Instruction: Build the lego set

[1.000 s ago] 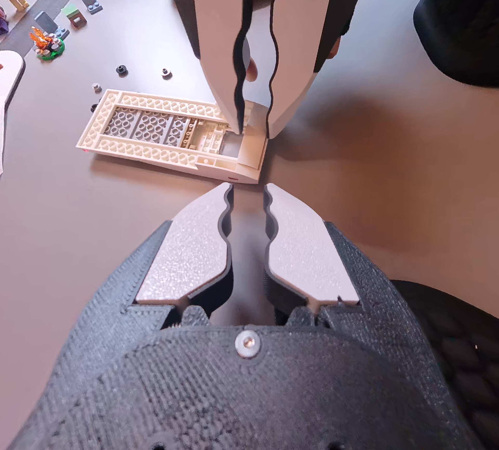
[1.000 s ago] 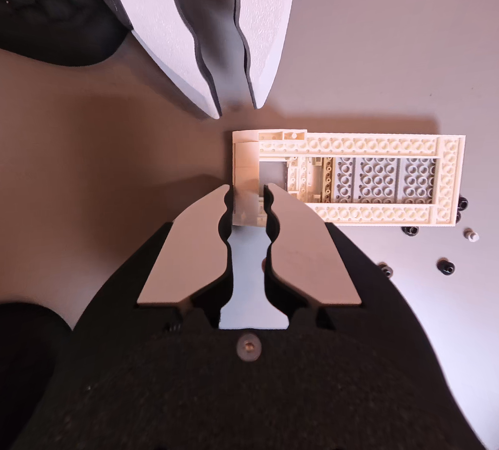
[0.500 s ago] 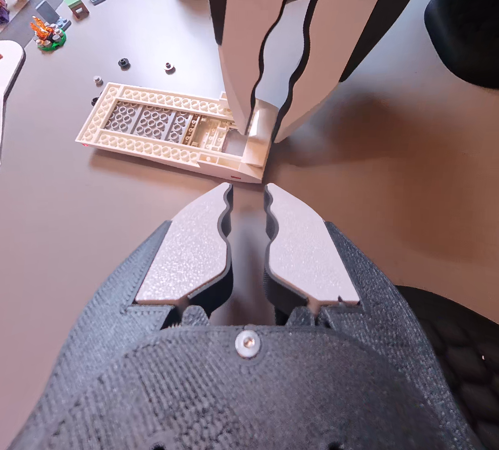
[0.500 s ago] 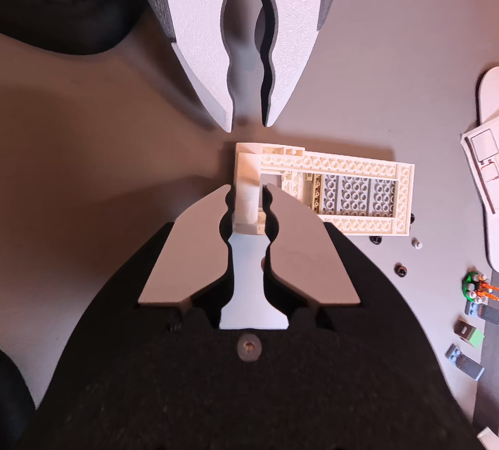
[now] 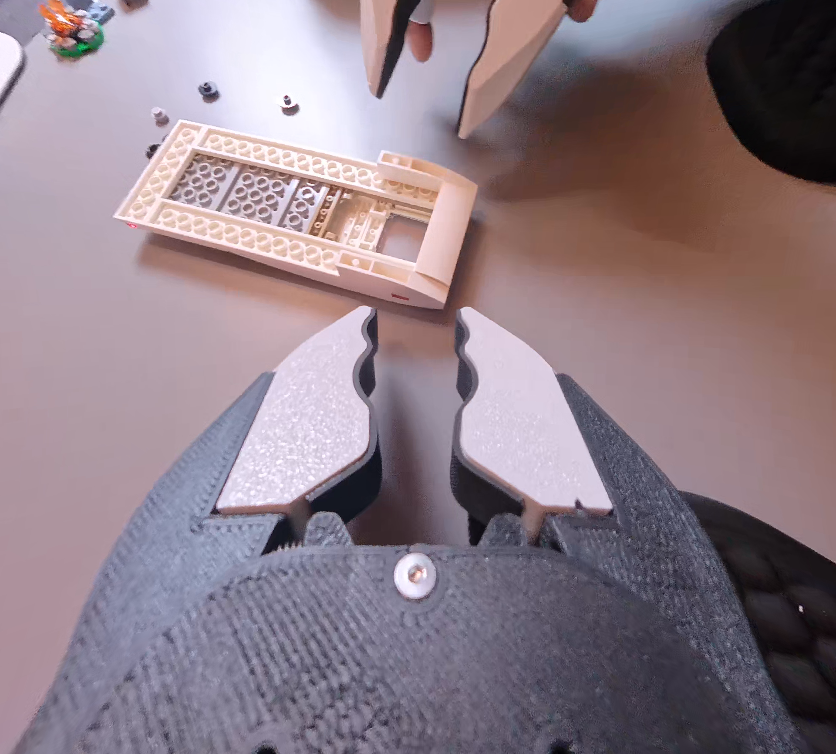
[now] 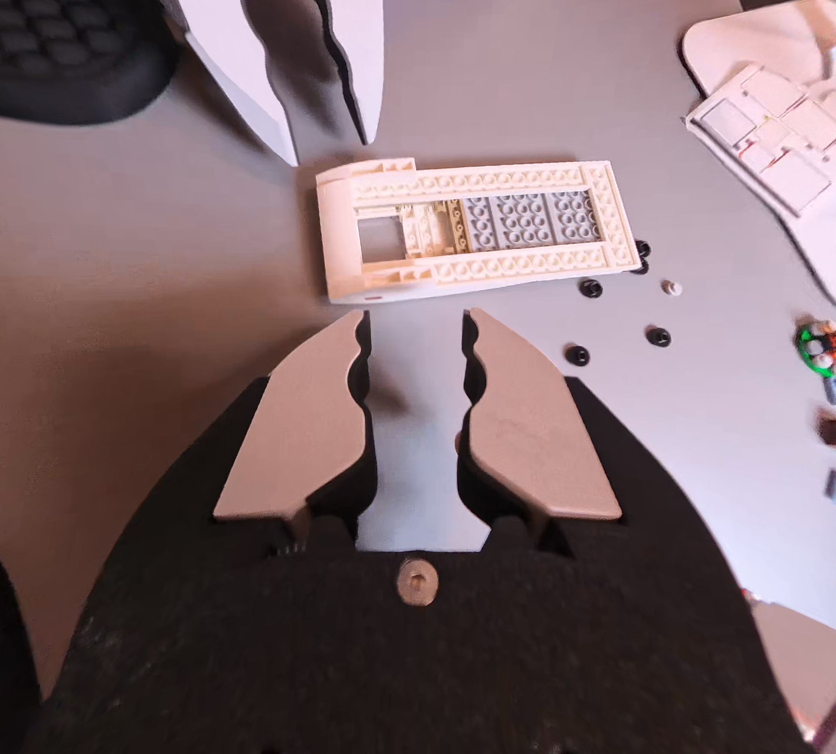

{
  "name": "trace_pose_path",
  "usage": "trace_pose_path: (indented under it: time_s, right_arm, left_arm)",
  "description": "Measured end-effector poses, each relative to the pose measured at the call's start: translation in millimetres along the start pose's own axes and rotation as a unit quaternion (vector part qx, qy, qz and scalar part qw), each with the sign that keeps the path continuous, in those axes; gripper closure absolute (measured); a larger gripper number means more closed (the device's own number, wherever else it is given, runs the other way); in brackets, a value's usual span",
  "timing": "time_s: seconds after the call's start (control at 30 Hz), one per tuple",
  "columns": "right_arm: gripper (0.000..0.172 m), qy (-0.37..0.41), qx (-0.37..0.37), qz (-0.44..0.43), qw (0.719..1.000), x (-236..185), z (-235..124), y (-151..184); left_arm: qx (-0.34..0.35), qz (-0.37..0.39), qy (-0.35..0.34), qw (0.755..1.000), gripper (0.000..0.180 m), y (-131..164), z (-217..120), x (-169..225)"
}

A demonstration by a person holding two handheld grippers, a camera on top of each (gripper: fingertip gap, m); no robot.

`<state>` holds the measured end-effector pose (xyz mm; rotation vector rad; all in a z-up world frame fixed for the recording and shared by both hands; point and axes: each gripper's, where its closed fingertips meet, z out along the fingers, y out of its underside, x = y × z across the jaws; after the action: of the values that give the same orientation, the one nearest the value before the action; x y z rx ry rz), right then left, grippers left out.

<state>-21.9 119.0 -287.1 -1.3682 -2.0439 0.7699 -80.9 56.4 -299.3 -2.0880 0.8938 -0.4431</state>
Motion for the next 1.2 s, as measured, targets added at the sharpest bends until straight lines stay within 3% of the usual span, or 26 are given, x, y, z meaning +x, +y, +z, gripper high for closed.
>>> trace_pose_path:
  time_s: [0.17,0.3,0.47,0.7,1.0,1.2]
  right_arm:
    - [0.128,-0.031,-0.036,-0.166,0.985,2.1,5.5,-1.1]
    - [0.131,-0.084,-0.103,-0.32,0.938,4.8,16.9,-1.2]
    - [0.144,-0.173,-0.137,-0.393,0.892,-6.8,27.9,-1.0]
    - [0.161,-0.209,-0.117,-0.39,0.889,-25.8,29.8,-5.9]
    - [0.164,-0.224,-0.081,-0.337,0.911,-41.7,19.5,-18.4]
    - [0.164,-0.256,-0.052,-0.276,0.925,-50.6,8.9,-36.4]
  left_arm:
    - [-0.008,0.016,0.009,1.0,0.141,2.0,5.0,4.8]
    - [-0.007,0.039,0.011,0.999,0.14,3.4,5.1,6.3]
    - [0.007,0.049,0.014,0.999,0.141,3.6,-0.9,2.5]
    - [0.017,0.084,0.009,0.996,0.14,1.6,-7.3,3.3]
    - [0.021,0.214,-0.081,0.973,0.141,-14.0,-6.6,6.2]
    - [0.007,0.407,-0.212,0.889,0.138,-33.5,-12.0,7.4]
